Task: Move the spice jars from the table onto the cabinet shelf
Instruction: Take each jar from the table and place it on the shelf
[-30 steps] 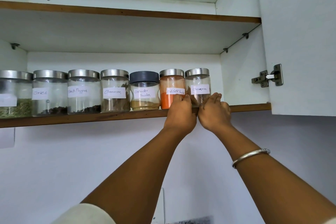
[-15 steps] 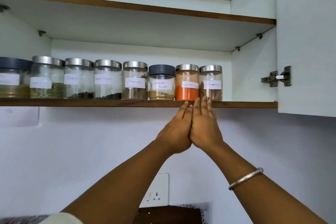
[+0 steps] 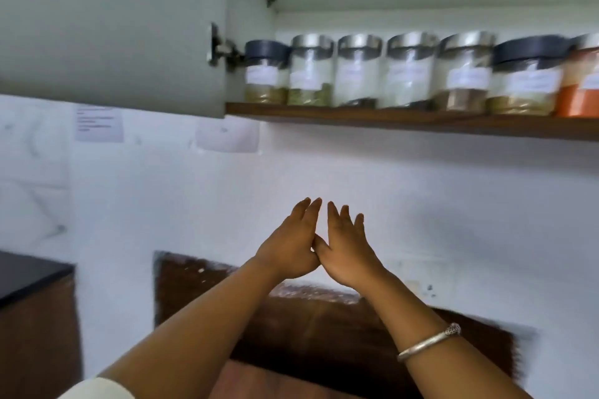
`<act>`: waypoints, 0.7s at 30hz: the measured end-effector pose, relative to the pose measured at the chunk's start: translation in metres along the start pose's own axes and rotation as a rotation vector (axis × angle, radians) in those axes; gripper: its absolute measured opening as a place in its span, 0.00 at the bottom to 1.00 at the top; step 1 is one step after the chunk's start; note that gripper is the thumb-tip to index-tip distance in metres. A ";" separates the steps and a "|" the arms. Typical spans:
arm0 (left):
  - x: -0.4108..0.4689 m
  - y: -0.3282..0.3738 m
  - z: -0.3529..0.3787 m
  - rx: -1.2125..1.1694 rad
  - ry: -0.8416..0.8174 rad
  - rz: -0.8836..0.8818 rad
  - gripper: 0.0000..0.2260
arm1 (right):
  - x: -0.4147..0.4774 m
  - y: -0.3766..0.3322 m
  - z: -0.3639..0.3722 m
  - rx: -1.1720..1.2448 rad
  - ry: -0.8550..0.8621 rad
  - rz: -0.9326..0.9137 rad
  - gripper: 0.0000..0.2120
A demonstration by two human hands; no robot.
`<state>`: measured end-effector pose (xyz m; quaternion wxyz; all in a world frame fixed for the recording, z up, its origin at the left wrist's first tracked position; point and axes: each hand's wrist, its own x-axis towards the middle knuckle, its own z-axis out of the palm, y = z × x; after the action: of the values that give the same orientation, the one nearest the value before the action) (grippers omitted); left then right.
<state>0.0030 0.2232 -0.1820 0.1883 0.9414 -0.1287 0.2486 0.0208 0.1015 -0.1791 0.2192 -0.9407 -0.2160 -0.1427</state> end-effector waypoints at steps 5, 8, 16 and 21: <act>-0.071 -0.102 -0.001 0.007 -0.151 -0.195 0.36 | 0.006 -0.061 0.109 0.076 -0.214 -0.046 0.33; -0.106 -0.157 0.003 0.048 -0.216 -0.268 0.35 | 0.008 -0.087 0.169 0.073 -0.295 -0.083 0.34; -0.173 -0.270 0.033 0.048 -0.290 -0.486 0.40 | 0.003 -0.115 0.293 0.123 -0.508 -0.008 0.35; -0.200 -0.322 0.063 0.020 -0.323 -0.579 0.38 | 0.012 -0.118 0.359 0.102 -0.577 0.017 0.37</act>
<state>-0.0307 0.5156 -0.4292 0.2192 0.9679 0.1182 0.0336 0.0378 0.3714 -0.4435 0.1967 -0.9320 -0.2686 0.1436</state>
